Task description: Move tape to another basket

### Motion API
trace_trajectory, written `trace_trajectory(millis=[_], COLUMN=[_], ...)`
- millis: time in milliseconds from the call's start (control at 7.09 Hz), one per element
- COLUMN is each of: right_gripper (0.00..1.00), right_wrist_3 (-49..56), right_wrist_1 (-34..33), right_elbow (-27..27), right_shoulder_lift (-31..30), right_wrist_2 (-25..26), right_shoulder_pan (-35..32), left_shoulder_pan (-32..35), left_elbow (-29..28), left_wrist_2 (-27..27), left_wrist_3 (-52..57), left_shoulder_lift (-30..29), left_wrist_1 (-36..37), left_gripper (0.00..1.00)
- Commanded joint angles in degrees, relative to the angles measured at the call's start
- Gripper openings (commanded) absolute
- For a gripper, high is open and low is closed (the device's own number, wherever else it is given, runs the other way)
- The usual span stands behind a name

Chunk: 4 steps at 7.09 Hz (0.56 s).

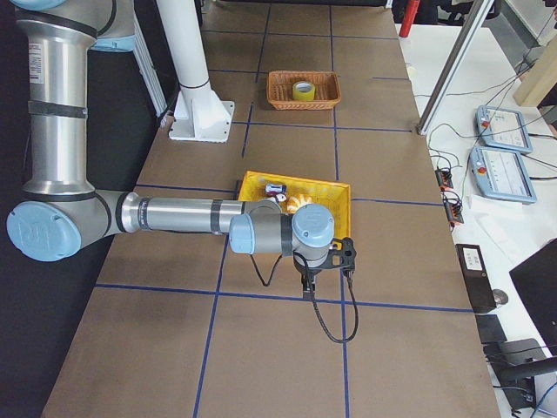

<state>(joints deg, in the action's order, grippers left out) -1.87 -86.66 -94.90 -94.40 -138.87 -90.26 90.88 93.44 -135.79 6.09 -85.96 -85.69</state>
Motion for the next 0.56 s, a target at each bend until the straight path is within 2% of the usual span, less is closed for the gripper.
trace_trajectory(millis=[0, 423], right_gripper=[1.0, 1.0], right_wrist_3=[-0.1, -0.1], right_wrist_1=[-0.1, -0.1], right_elbow=[-0.2, -1.1], right_shoulder_lift=[0.0, 0.0], right_wrist_2=[-0.2, -0.5], right_shoulder_pan=[0.0, 0.0], left_shoulder_pan=[0.0, 0.0], left_elbow=[0.1, 0.0], left_wrist_2=[0.0, 0.0], left_wrist_3=[0.1, 0.0], left_shoulder_lift=[0.0, 0.0], left_wrist_1=[0.0, 0.0], left_gripper=[1.0, 1.0])
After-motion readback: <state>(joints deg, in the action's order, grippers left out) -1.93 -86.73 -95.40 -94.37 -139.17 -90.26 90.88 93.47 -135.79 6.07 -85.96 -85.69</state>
